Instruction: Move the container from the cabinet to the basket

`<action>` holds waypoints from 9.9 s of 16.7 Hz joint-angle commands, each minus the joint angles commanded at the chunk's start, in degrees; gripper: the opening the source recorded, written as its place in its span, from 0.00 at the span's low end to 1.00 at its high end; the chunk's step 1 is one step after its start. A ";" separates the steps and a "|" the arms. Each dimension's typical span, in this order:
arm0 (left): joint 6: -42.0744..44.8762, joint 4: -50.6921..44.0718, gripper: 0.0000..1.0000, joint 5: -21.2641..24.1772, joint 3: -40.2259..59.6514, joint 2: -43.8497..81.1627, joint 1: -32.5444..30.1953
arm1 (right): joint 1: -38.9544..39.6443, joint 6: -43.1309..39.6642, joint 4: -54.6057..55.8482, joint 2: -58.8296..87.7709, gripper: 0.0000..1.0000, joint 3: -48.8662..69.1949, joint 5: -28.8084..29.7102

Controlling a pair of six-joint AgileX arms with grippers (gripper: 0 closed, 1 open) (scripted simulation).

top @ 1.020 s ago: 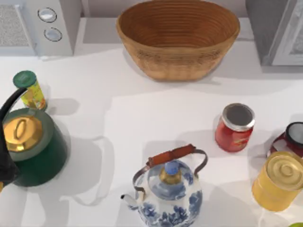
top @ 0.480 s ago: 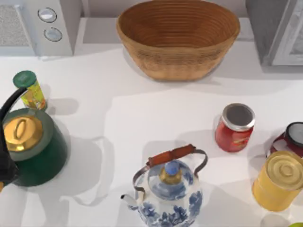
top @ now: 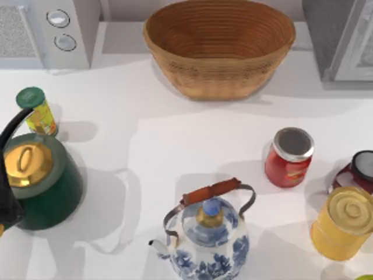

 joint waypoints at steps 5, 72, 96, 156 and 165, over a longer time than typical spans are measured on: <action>0.00 0.00 1.00 0.00 0.00 0.00 0.00 | 6.28 0.18 6.15 20.30 0.00 15.16 6.72; 0.00 0.00 1.00 0.00 0.00 0.00 0.00 | 32.18 0.89 33.00 118.83 1.00 85.56 32.93; 0.00 0.00 1.00 0.00 0.00 0.00 0.00 | 25.43 0.93 25.70 95.16 1.00 67.43 26.17; 0.00 0.00 1.00 0.00 0.00 0.00 0.00 | -60.46 1.61 67.51 82.32 1.00 16.42 -60.32; 0.00 0.00 1.00 0.00 0.00 0.00 0.00 | -62.38 1.85 46.40 81.72 1.00 36.56 -61.94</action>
